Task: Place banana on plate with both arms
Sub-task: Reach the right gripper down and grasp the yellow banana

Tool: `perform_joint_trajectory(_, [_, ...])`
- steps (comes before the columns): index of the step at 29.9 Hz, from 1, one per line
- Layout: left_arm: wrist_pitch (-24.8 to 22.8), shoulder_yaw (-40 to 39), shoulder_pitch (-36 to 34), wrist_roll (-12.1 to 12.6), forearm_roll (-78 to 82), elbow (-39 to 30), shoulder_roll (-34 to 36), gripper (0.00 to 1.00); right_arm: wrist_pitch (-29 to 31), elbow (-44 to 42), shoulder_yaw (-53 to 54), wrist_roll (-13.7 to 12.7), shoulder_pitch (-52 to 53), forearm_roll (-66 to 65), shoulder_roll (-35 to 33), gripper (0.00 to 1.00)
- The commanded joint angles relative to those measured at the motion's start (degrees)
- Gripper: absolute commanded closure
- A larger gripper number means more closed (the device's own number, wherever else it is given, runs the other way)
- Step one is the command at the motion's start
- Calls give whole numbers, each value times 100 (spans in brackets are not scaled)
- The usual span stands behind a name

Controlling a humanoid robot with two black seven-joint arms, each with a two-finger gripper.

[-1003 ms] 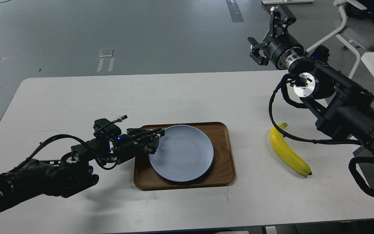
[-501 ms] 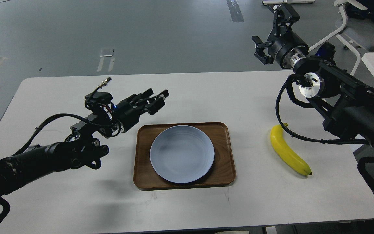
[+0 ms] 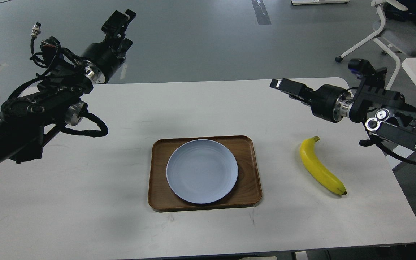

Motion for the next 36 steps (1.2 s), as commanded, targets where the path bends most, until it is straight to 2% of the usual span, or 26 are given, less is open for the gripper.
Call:
perform_joint_trajectory(1, [-32,-230,225,98,-7,-11,18,2,0,336,-211,-5,-48,-812,-290,0])
perform_joint_trajectory(10, [-32,-151,383,71,46,-72,115,2,0,496,-817,13,-110,-1843,-519,1])
perform_joint_trajectory(18, [-23,-151,542,54,73,-81,115,2,-27,162,-906,4,-417,-1861,-528,1])
perform_joint_trajectory(21, [-32,-151,533,54,73,-98,106,2,-27,135,-906,13,-567,-1879,-432,6])
perform_joint_trajectory(28, [-32,-151,542,54,73,-107,141,2,-202,-119,-924,4,-611,-1896,-142,10])
perform_joint_trajectory(29, [-32,-151,542,54,81,-107,141,2,-211,-146,-932,4,-611,-1905,-115,15])
perform_joint_trajectory(30, [-32,-151,542,54,81,-107,141,2,-211,-190,-950,13,-611,-1940,-72,36])
perform_joint_trajectory(31, [-32,-151,542,54,81,-107,141,2,-211,-190,-950,13,-611,-1940,-71,37])
perform_joint_trajectory(33, [-14,-151,559,54,81,-107,141,2,-246,-295,-1090,39,-585,-2168,-45,55])
perform_joint_trajectory(34, [-6,-151,568,54,81,-107,141,2,-246,-313,-1117,74,-576,-2221,-36,58])
perform_joint_trajectory(36, [21,-151,594,54,90,-107,141,2,-246,-331,-1187,406,-567,-2353,-18,68])
